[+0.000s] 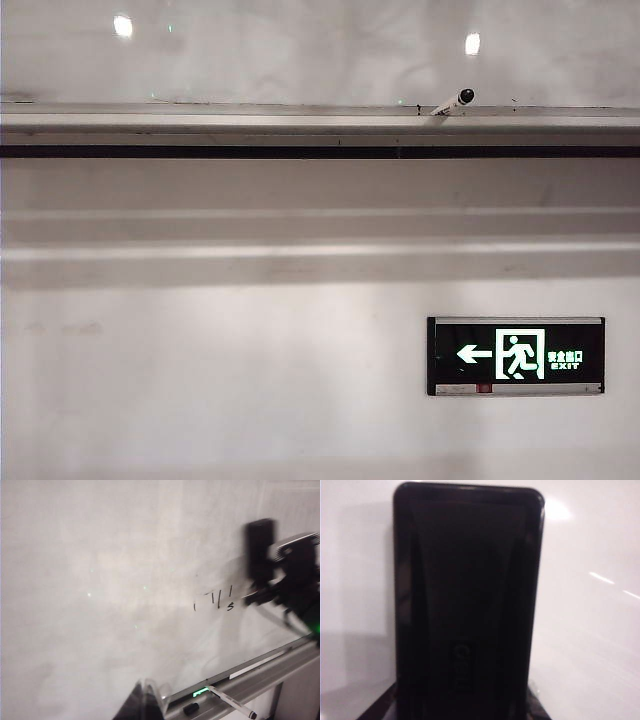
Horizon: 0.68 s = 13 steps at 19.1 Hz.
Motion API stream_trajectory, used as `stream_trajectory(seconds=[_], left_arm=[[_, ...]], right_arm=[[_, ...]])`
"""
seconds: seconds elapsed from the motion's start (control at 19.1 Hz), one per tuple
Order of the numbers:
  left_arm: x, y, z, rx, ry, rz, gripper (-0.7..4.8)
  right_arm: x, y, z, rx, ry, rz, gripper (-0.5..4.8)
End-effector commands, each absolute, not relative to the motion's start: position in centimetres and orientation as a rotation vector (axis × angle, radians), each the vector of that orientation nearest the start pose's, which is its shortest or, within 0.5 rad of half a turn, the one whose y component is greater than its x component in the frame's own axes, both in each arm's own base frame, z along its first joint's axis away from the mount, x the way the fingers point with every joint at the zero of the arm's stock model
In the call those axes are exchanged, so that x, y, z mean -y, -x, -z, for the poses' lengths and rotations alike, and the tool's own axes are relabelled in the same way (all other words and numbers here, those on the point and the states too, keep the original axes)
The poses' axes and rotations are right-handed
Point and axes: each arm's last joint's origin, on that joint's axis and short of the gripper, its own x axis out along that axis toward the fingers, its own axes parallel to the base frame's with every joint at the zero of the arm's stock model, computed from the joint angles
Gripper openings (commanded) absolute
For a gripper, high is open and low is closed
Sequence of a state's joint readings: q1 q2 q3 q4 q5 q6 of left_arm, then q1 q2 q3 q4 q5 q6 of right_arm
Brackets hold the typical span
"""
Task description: Wipe the whiteboard clean using the black magnetic whiteboard eraser attached to the whiteboard.
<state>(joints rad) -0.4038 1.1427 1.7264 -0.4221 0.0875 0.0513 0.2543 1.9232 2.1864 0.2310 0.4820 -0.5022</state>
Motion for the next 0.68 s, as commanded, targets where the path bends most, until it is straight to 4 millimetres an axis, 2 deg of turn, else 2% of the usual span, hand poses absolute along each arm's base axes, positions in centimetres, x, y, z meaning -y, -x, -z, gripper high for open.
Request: stream_trajectory(seconds=[0.05, 0.21, 0.31, 0.52, 0.68], left_arm=[[7.1, -16.0, -54.7, 0.191, -0.019, 0.492, -0.06], [7.1, -16.0, -54.7, 0.193, -0.019, 0.492, -0.06], [7.1, -16.0, -54.7, 0.193, -0.018, 0.492, -0.06], [7.1, -16.0, -54.7, 0.192, -0.018, 0.492, -0.06], [7.1, -16.0, -54.7, 0.192, -0.018, 0.493, -0.06]], right_arm=[[-6.2, -39.9, -52.3, 0.332, 0.339, 0.393, 0.72], [-6.5, -40.1, -51.6, 0.267, 0.396, 0.257, 0.62], [-8.6, -40.4, -50.2, 0.192, 0.407, 0.026, 0.62], [-12.2, -40.6, -48.1, 0.111, 0.428, -0.3, 0.62], [-15.0, -40.6, -46.7, 0.063, 0.437, -0.376, 0.62]])
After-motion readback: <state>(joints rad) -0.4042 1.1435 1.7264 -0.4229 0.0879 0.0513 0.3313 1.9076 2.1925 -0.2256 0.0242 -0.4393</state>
